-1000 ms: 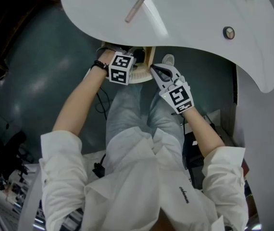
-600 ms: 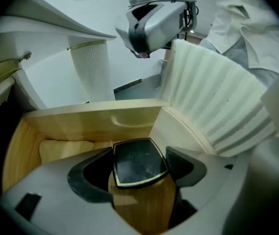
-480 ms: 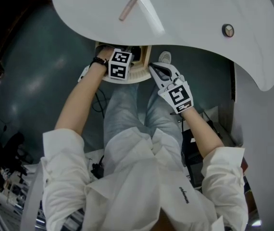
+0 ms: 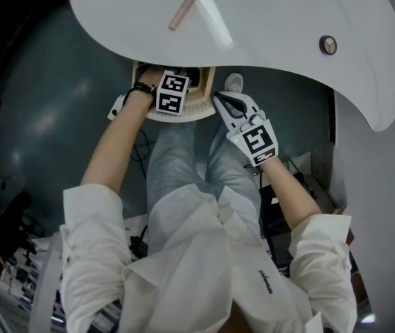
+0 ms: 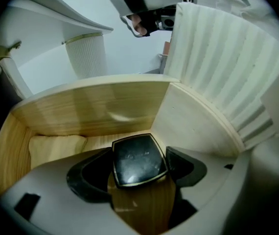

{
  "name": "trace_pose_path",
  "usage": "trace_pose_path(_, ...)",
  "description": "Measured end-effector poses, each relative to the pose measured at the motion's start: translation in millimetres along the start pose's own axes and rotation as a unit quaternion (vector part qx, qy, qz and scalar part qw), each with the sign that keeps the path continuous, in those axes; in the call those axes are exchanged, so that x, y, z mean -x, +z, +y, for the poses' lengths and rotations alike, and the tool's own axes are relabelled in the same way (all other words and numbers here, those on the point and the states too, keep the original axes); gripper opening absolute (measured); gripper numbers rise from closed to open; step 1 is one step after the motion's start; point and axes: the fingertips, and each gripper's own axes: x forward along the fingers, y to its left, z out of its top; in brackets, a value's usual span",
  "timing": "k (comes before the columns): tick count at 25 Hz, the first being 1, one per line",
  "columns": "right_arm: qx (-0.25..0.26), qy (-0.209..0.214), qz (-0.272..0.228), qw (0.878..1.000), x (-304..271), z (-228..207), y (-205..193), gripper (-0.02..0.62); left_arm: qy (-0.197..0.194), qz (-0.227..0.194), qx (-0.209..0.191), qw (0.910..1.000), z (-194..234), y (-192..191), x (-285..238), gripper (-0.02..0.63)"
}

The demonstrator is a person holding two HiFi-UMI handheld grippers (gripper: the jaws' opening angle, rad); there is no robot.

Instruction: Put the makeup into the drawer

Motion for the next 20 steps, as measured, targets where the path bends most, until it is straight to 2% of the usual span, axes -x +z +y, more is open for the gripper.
trace_pose_path(7,-0.012,0.002,-0.011,1.000,2.1,6.8,12.3,0.017,0.011,-0.020,-0.007,0.9997,-2.9,7.1,19.8,0.354)
trace_pose_path(9,-0.010,0.003,-0.017,1.000,6.4,7.7,19.8,0.017,0.028,-0.035,-0.006,0.9990,-0.4,16.0,33.0,0.354)
trace_pose_path(12,-0.007,0.001,-0.047,0.999,17.7,9.2,45.2,0.017,0.077,-0.079,0.003,0.9939,6.2,35.5,68.8,0.354)
trace_pose_path(16,-0.026,-0.032,-0.105,0.994,44.9,5.9,95.4,0.017,0.146,-0.165,0.023,0.9750,1.1,73.2,143.5,0.343)
trace_pose_path(17,-0.031,-0.042,-0.118,0.992,52.2,1.1,106.0,0.017,0.162,-0.186,0.034,0.9686,0.9,83.2,161.3,0.310)
trace_pose_path(20,-0.037,-0.063,-0.145,0.987,70.7,-12.8,132.2,0.017,0.203,-0.238,0.070,0.9474,3.2,105.3,208.7,0.302)
